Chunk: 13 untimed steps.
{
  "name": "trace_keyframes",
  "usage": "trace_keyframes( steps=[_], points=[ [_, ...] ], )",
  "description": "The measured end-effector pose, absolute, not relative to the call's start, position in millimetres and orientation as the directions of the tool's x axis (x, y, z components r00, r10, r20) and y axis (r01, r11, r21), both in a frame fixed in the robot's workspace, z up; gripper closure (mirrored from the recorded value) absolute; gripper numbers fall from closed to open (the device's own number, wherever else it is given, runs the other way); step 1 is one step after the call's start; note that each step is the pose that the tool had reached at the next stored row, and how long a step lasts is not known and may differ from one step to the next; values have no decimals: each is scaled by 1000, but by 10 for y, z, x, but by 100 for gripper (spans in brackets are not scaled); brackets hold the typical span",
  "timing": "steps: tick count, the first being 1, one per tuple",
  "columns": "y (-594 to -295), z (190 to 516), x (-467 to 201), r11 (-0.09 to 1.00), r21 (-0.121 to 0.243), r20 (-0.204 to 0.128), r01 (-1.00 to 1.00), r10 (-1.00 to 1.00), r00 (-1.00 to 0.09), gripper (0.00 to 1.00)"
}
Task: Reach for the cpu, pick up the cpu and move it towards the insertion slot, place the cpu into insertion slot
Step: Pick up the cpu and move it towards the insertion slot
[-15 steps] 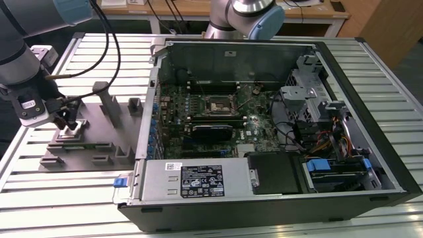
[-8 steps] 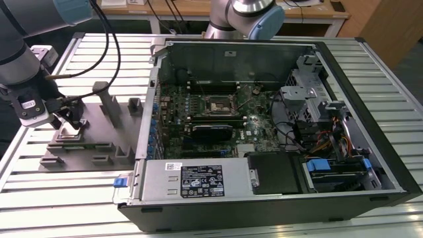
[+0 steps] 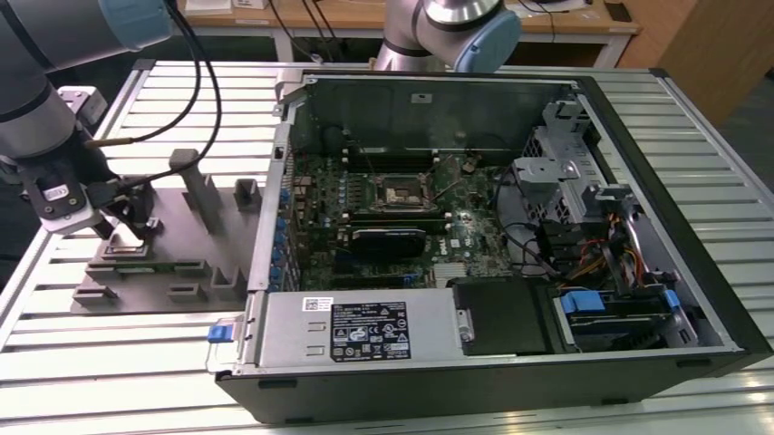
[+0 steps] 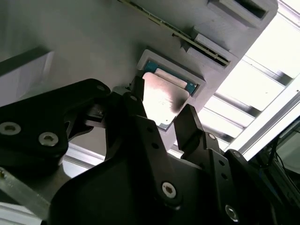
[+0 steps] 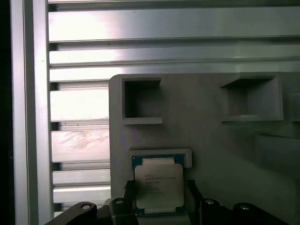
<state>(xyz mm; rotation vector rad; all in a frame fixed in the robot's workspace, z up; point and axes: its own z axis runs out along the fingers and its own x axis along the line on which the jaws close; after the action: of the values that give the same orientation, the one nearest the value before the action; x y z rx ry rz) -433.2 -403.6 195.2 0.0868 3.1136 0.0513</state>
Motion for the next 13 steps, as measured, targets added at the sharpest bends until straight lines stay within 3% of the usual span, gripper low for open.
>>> trace_keyframes(
  steps=[9,10,13],
  points=[
    [-4036,1942,-4332,998,34,-25,55,56,-998,46],
    [-4036,1941,-4333,998,34,-26,55,56,-998,40],
    [-4036,1926,-4335,998,35,-45,55,56,-997,40]
  ],
)
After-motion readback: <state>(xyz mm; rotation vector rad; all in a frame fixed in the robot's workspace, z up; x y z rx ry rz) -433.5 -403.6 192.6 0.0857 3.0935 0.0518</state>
